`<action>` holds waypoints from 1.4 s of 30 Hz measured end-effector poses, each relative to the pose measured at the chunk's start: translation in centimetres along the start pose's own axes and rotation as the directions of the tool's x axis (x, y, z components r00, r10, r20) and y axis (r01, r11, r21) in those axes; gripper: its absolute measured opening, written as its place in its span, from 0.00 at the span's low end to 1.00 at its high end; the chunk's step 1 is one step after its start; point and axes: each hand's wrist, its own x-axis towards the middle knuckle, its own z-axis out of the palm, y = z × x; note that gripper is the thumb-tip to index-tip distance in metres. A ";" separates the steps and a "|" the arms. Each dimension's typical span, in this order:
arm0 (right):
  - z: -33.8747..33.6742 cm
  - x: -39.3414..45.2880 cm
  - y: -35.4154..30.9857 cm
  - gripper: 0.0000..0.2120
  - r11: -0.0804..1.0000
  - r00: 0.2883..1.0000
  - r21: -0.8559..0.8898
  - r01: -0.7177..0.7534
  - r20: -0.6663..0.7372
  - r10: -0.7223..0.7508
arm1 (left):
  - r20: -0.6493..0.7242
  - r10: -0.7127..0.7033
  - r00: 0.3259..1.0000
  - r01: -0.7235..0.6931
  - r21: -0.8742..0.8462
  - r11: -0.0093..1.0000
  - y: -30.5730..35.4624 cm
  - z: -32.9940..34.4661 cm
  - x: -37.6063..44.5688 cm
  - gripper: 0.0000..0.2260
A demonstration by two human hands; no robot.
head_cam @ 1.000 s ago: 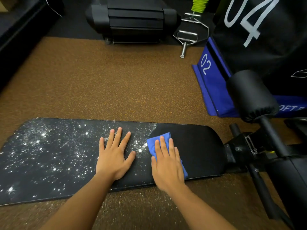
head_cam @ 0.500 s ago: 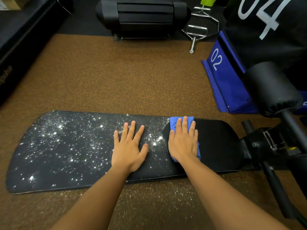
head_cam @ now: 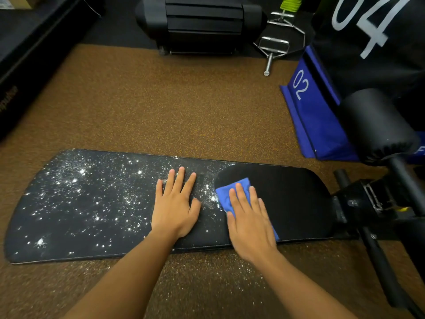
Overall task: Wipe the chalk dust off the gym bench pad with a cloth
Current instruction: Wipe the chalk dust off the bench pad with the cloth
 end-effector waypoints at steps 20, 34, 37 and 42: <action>0.0 5.8 -2.1 0.27 0.997 0.997 0.010 -0.079 0.020 0.079 | 0.010 -0.014 1.000 0.014 0.011 1.000 -2.9 -0.5 -1.6 0.29; 0.2 0.7 0.4 0.29 1.000 0.999 -0.009 -0.028 -0.016 0.027 | 0.011 -0.007 1.000 0.007 -0.008 1.000 -2.9 -0.6 -1.8 0.29; -0.1 3.6 1.0 0.30 0.984 0.983 0.001 -0.177 -0.058 0.176 | 0.016 -0.015 1.000 0.015 0.000 1.000 -2.7 -0.6 -1.6 0.29; 0.1 6.8 -1.7 0.28 0.963 0.963 0.026 -0.267 -0.031 0.268 | 0.012 -0.016 1.000 0.016 -0.001 1.000 -2.8 -0.5 -1.6 0.29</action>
